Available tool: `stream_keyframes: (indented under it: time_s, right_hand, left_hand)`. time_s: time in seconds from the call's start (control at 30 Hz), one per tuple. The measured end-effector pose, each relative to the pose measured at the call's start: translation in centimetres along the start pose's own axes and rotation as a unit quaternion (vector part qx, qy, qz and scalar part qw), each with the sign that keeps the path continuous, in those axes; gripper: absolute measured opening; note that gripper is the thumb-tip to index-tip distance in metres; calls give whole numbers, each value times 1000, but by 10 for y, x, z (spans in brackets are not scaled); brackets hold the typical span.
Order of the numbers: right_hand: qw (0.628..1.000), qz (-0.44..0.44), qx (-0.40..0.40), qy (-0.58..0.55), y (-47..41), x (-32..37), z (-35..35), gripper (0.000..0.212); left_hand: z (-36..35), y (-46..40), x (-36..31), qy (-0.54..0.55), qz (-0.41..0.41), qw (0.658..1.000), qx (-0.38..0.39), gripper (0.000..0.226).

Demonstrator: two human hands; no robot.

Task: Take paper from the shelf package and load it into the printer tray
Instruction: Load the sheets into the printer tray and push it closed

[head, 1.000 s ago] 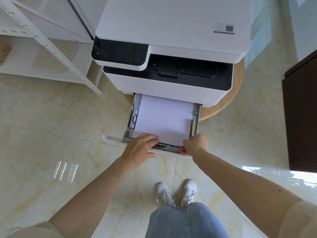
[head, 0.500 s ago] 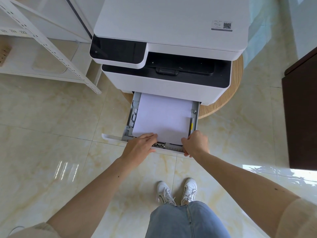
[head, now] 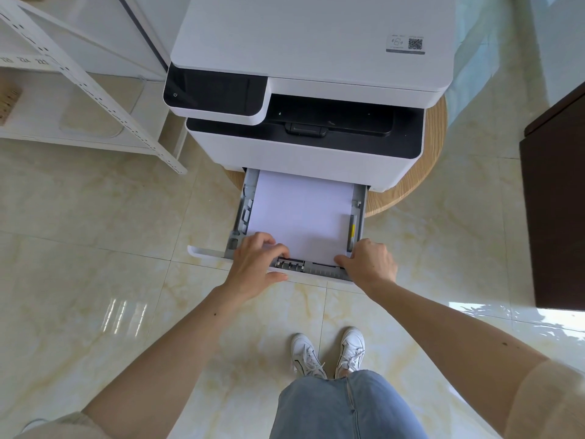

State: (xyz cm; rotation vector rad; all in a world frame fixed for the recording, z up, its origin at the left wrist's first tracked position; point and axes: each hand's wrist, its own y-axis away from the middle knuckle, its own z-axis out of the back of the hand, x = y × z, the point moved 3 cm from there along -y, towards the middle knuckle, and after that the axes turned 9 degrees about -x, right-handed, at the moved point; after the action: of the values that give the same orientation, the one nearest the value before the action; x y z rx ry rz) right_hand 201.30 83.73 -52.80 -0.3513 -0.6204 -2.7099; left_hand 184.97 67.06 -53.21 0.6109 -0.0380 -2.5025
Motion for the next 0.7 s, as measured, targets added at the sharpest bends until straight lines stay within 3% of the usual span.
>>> stream_keyframes:
  time_s: [0.13, 0.27, 0.33, 0.47, 0.7]
  right_hand:
    - [999, -5, -8, -31, 1, -1, 2, 32]
    - [991, -7, -70, -115, 0, -2, 7, 27]
    - [984, 2, -97, -149, -3, -1, 8, 29]
    - [972, -30, -100, -210, -13, 1, 3, 39]
    - [954, -110, -120, -251, -24, 1, -8, 19]
  left_hand:
    - [11, -8, 2, 42, 11, 999, 11, 56]
    - [30, -16, 17, 101, 93, 969, -203, 45]
    - [34, -23, 30, 79, 128, 955, -255, 41]
    - [33, -37, 46, 108, 181, 948, -238, 33]
    - [25, -42, 46, 165, 252, 915, -269, 28]
